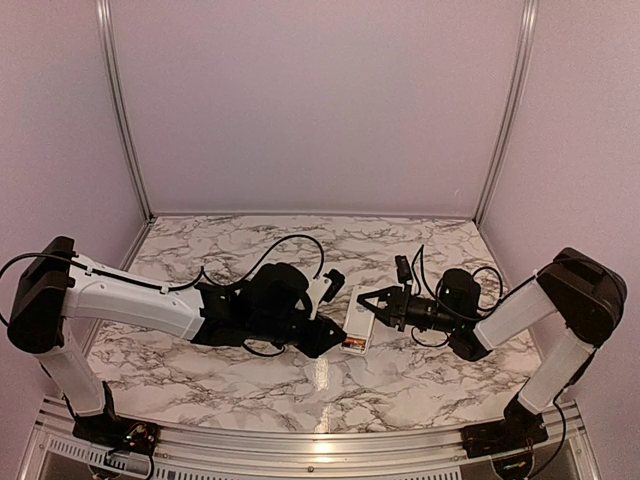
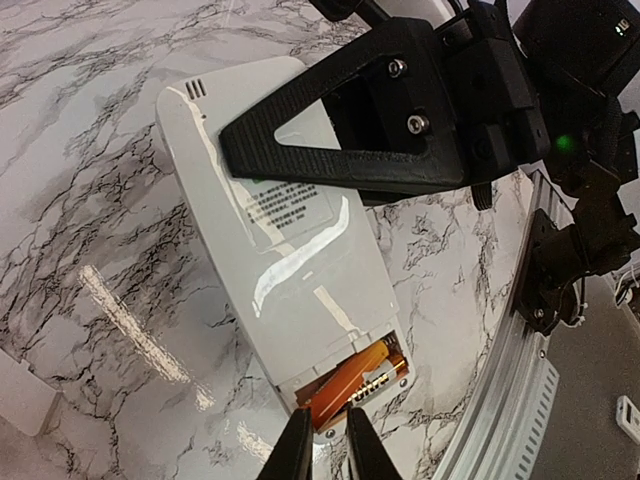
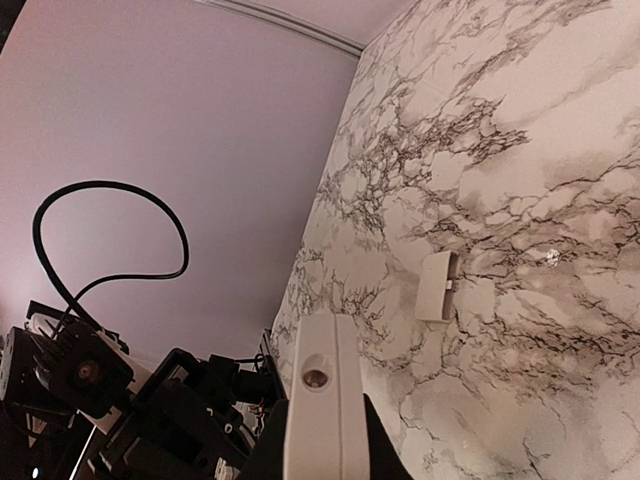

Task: Load the batteries into the remote control
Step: Load the battery into the battery compartment, then press the battery in the battery compartment, then pass from the right arm to the left

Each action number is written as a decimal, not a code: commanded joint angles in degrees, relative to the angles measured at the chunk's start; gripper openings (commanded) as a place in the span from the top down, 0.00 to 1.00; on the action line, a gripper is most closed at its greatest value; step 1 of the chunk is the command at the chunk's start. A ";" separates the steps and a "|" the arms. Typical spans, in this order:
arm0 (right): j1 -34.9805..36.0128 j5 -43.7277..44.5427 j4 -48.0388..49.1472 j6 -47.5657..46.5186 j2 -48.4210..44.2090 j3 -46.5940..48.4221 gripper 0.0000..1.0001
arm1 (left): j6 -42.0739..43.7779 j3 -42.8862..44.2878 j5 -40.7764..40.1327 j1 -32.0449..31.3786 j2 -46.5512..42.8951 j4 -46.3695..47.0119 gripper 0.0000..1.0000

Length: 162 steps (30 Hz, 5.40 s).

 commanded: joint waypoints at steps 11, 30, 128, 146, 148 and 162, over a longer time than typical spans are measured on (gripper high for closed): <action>0.66 0.07 2.13 0.48 -1.80 0.38 1.00 | -0.11 1.53 0.77 -0.47 1.91 -1.50 0.90; 0.66 -0.12 6.58 3.12 -1.68 0.45 1.00 | 0.59 6.14 2.00 -1.18 7.43 -6.61 0.98; 3.69 10.94 -23.02 -12.68 -12.74 8.39 1.00 | 3.00 8.36 -10.90 1.81 1.93 -0.68 0.01; 3.71 13.17 -22.83 -11.91 -15.09 7.51 1.00 | 1.46 21.09 -19.30 -0.57 12.82 -13.33 0.06; 3.65 13.24 -22.83 -11.90 -15.21 7.49 1.00 | 1.60 21.21 -18.97 -0.60 13.09 -13.42 0.07; 3.60 10.16 -27.63 -13.97 -16.56 8.82 0.80 | 6.24 19.90 -15.82 0.33 11.49 -14.14 0.49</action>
